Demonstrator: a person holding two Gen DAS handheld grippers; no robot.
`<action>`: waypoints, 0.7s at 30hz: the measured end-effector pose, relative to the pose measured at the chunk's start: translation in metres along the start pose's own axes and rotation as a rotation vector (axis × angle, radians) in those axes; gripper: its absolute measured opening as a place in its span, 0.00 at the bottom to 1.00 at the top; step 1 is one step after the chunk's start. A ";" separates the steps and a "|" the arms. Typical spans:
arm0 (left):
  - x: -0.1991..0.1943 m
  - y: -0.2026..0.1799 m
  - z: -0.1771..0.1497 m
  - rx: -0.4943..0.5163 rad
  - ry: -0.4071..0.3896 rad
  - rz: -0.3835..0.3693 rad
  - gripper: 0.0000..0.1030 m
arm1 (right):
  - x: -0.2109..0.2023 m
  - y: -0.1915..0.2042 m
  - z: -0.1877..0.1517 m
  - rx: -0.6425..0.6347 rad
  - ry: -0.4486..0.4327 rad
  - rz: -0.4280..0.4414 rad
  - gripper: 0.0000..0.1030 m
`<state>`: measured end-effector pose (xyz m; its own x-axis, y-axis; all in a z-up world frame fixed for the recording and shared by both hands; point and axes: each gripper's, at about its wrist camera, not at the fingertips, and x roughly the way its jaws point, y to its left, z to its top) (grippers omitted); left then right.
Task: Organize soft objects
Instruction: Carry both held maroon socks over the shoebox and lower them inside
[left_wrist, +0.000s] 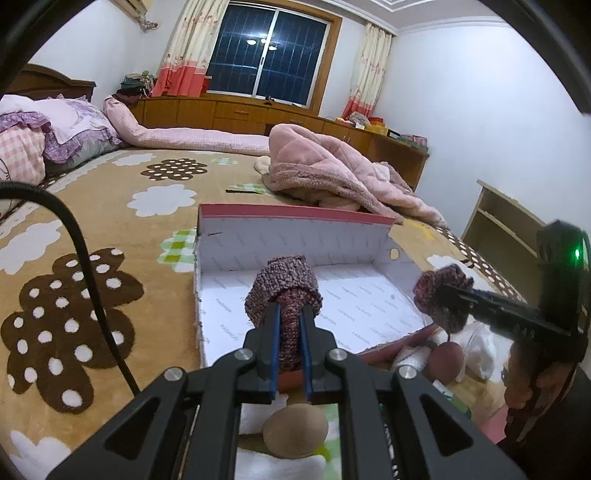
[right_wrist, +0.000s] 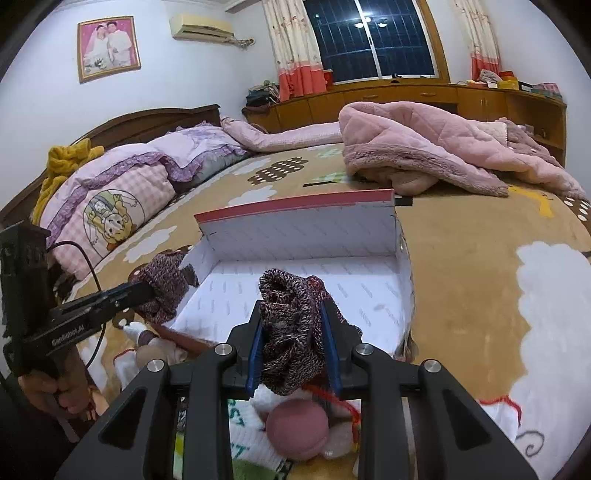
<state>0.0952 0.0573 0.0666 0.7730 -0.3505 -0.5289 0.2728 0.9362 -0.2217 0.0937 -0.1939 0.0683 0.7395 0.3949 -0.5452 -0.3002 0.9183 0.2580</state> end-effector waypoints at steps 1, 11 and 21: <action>0.002 -0.002 0.000 0.005 0.001 0.000 0.10 | 0.003 -0.001 0.002 0.001 0.003 0.001 0.28; 0.023 0.003 0.002 0.027 0.045 0.008 0.10 | 0.027 -0.013 0.002 0.009 0.045 -0.034 0.28; 0.047 0.005 -0.004 0.025 0.108 0.037 0.10 | 0.045 -0.017 -0.002 0.021 0.094 -0.062 0.31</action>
<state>0.1308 0.0449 0.0371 0.7165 -0.3156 -0.6221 0.2610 0.9483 -0.1806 0.1309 -0.1912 0.0373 0.6963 0.3389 -0.6327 -0.2419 0.9407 0.2377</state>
